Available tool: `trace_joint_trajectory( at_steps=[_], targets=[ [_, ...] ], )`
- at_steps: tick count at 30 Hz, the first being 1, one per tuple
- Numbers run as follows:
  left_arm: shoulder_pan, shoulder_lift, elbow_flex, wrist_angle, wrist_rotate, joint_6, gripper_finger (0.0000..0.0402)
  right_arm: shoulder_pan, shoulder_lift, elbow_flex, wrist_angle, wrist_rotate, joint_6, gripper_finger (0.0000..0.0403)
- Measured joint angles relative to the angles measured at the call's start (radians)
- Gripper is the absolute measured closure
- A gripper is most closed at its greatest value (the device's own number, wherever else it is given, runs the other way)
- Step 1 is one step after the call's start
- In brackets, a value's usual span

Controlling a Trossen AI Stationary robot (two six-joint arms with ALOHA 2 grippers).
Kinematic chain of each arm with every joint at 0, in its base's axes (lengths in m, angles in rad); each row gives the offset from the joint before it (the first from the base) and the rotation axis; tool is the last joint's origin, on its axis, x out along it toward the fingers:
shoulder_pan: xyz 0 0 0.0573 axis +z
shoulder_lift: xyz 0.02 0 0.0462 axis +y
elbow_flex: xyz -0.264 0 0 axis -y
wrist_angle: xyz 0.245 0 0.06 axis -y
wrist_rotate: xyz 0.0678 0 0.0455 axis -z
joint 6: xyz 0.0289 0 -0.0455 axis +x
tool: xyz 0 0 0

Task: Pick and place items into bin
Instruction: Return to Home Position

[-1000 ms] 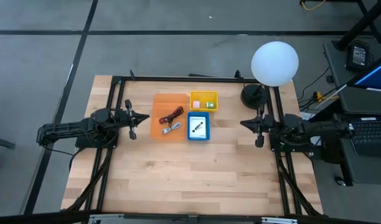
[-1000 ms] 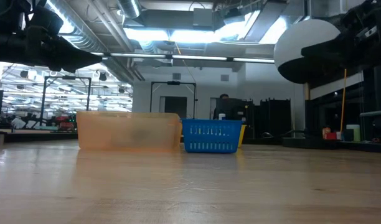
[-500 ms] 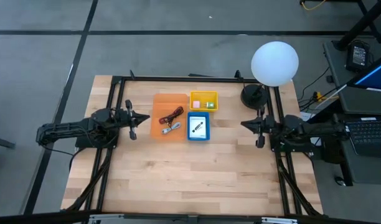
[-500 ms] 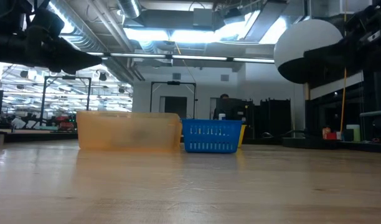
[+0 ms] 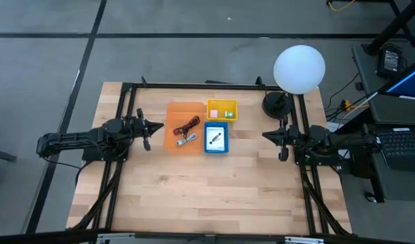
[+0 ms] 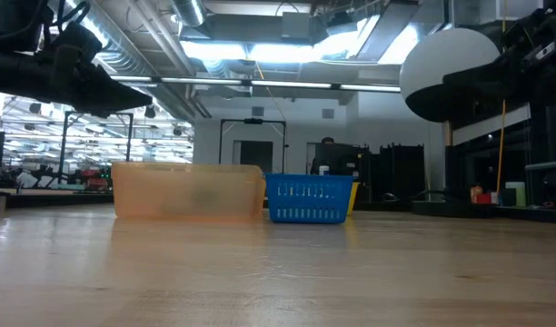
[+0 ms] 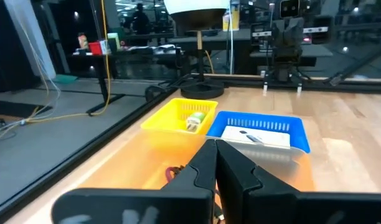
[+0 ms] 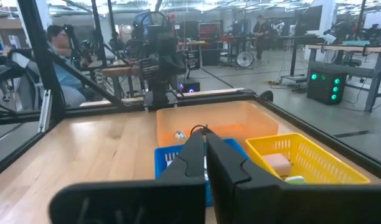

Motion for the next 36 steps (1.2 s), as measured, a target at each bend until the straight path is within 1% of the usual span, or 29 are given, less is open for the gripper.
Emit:
trace_joint_trajectory(
  at_steps=[3,8,36],
  targets=[
    [0.0,0.0,0.0,0.001,0.0,-0.032,0.0397,0.0,0.0,0.0,0.0,0.0,0.014,0.0403],
    [0.0,-0.001,0.0,0.0,0.0,-0.042,0.0396,0.0,0.0,0.0,0.0,0.0,0.08,0.0403],
    [0.0,-0.001,0.0,0.0,0.0,-0.042,0.0394,0.0,0.0,0.0,0.0,0.001,0.077,0.0402]
  ],
)
